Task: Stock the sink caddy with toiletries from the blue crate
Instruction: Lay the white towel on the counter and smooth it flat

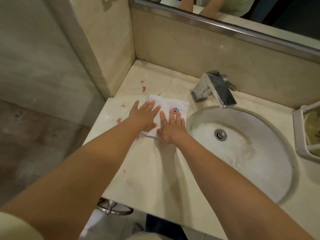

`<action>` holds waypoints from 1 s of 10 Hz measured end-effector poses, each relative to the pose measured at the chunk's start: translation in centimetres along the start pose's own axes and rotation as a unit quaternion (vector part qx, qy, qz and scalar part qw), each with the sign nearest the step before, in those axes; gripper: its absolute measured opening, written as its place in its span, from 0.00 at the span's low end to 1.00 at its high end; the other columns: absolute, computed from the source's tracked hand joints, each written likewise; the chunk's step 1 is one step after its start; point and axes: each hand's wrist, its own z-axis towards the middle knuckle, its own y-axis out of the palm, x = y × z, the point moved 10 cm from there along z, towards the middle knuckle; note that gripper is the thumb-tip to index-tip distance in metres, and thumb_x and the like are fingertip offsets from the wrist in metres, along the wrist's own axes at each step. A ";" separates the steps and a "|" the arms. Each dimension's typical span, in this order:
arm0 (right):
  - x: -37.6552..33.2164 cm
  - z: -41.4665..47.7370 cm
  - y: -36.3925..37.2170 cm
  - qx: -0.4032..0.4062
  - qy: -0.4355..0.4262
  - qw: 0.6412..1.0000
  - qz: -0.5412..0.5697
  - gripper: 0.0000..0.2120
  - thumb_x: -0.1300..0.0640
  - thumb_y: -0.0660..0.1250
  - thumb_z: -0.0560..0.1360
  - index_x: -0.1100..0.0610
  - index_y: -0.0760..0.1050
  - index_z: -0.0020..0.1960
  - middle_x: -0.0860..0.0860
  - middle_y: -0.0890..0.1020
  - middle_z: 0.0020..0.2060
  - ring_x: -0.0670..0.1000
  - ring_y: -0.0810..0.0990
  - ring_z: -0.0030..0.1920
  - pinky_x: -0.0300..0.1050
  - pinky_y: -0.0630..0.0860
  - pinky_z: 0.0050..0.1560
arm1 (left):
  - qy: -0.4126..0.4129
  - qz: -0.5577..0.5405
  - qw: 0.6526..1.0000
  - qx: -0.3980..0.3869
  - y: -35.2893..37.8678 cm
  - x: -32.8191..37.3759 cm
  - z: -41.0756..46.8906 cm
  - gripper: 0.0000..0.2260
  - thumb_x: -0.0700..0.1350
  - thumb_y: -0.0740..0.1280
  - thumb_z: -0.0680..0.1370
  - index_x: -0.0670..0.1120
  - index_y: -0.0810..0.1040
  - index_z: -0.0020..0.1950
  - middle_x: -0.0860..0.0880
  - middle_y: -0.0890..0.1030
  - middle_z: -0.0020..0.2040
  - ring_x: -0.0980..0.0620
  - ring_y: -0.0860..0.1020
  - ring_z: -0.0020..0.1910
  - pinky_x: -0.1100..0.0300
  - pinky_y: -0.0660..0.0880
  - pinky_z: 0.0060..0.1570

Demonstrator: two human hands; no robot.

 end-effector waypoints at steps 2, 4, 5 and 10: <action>0.7 3.8 -4.0 0.010 -0.010 1.000 0.004 0.35 0.45 0.52 0.82 0.47 0.33 0.79 0.54 0.29 0.76 0.58 0.29 0.76 0.55 0.34 0.76 | -0.006 -0.021 1.000 -0.005 -2.7 -1.5 4.0 0.33 0.59 0.52 0.82 0.52 0.34 0.78 0.49 0.33 0.78 0.49 0.36 0.78 0.43 0.38 0.74; 1.0 7.1 -7.3 0.023 -0.010 1.000 0.004 0.35 0.46 0.52 0.82 0.47 0.33 0.79 0.54 0.30 0.76 0.58 0.29 0.76 0.55 0.34 0.76 | -0.004 -0.019 1.000 -0.002 -5.3 -3.0 7.7 0.33 0.60 0.51 0.82 0.52 0.34 0.78 0.49 0.35 0.79 0.50 0.37 0.78 0.43 0.38 0.75; 1.1 8.7 -8.6 0.025 -0.007 1.000 0.008 0.35 0.46 0.53 0.82 0.46 0.33 0.79 0.54 0.29 0.76 0.58 0.28 0.76 0.55 0.34 0.76 | 0.001 -0.029 1.000 -0.004 -6.4 -3.7 9.2 0.33 0.60 0.52 0.82 0.53 0.34 0.78 0.49 0.34 0.79 0.50 0.37 0.78 0.43 0.38 0.74; 1.4 12.5 -11.4 0.077 -0.021 0.996 0.035 0.34 0.41 0.50 0.80 0.45 0.35 0.79 0.54 0.30 0.76 0.57 0.27 0.75 0.54 0.30 0.75 | 0.006 -0.048 0.999 0.010 -8.4 -5.0 12.8 0.34 0.59 0.53 0.82 0.52 0.34 0.78 0.48 0.33 0.78 0.50 0.35 0.77 0.44 0.38 0.74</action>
